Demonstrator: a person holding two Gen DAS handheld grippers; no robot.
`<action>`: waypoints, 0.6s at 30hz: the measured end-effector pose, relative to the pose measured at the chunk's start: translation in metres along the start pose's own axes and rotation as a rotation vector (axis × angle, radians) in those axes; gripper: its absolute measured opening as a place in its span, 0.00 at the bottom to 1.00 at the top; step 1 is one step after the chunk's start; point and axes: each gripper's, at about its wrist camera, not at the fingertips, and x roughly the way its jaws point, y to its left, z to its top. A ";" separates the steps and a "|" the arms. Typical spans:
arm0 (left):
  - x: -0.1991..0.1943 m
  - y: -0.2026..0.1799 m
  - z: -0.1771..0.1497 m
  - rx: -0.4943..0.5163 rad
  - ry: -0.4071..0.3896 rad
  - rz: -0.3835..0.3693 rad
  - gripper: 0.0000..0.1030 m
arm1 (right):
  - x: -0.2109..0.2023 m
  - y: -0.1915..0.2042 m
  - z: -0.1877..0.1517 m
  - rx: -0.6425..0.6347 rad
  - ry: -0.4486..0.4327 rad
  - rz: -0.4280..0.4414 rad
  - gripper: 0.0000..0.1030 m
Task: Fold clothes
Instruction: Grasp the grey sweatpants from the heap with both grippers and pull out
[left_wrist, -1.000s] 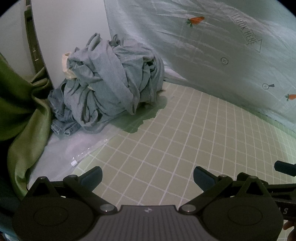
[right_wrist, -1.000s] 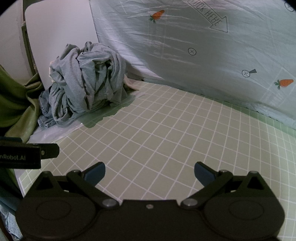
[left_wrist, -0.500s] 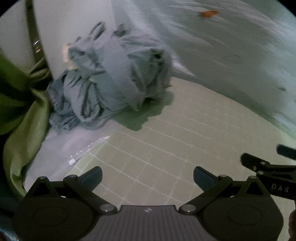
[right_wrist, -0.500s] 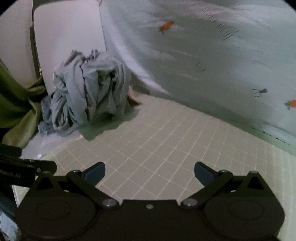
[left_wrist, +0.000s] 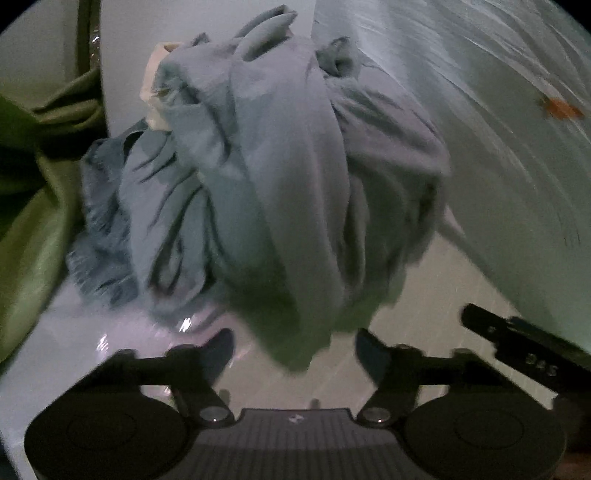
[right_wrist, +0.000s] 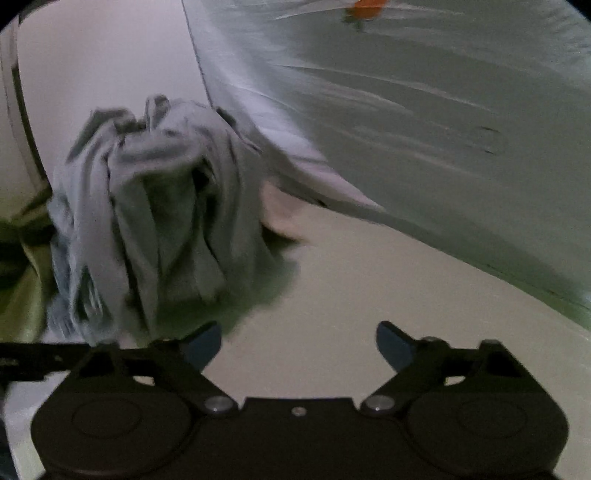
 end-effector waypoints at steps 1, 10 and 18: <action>0.006 -0.002 0.008 -0.003 -0.010 -0.008 0.52 | 0.011 0.002 0.008 0.002 -0.007 0.025 0.76; 0.039 -0.015 0.036 -0.043 -0.025 0.030 0.04 | 0.093 0.015 0.044 0.020 -0.015 0.171 0.25; -0.004 -0.034 0.007 0.031 -0.071 0.017 0.02 | 0.049 -0.003 0.029 0.034 -0.113 0.032 0.01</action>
